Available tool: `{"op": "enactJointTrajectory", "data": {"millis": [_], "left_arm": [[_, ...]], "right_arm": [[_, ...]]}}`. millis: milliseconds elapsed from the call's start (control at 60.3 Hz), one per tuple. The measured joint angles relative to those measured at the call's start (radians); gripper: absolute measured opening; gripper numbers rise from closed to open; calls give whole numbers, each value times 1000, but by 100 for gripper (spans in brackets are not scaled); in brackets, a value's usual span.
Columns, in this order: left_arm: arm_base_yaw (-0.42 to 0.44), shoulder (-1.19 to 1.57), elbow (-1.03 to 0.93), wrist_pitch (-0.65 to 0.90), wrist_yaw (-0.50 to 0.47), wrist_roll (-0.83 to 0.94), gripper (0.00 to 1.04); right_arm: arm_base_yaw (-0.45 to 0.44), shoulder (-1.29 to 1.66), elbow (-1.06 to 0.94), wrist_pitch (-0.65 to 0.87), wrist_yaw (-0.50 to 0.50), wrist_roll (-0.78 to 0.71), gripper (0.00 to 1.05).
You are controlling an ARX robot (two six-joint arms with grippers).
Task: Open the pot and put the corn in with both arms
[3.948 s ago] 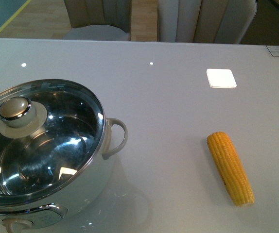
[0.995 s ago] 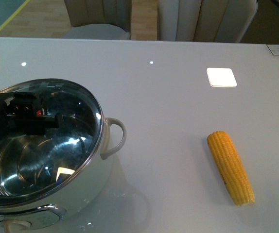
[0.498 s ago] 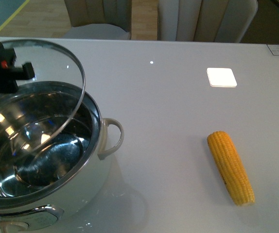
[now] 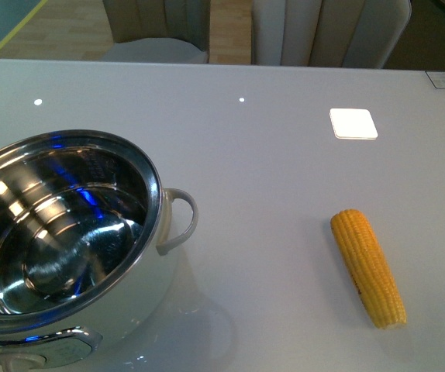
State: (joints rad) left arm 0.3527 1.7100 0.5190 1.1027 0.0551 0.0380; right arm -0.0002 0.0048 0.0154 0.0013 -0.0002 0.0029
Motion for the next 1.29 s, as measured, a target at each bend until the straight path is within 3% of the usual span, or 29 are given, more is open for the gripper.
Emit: {"op": "enactJointTrajectory", "data": {"millis": [149, 348, 846, 1112, 1294], "left_arm": [[240, 189, 58, 103, 65, 6, 41], [333, 409, 114, 219, 94, 7, 41], [333, 819, 317, 281, 112, 28, 41], [246, 1027, 531, 287, 117, 50, 41], [224, 1044, 557, 291, 117, 44, 41]], "right_arm": [[0, 0, 0, 0, 0, 0, 96], [0, 0, 0, 0, 0, 0, 96], [0, 0, 0, 0, 0, 0, 96], [0, 0, 0, 0, 0, 0, 96], [0, 0, 0, 0, 0, 0, 96]]}}
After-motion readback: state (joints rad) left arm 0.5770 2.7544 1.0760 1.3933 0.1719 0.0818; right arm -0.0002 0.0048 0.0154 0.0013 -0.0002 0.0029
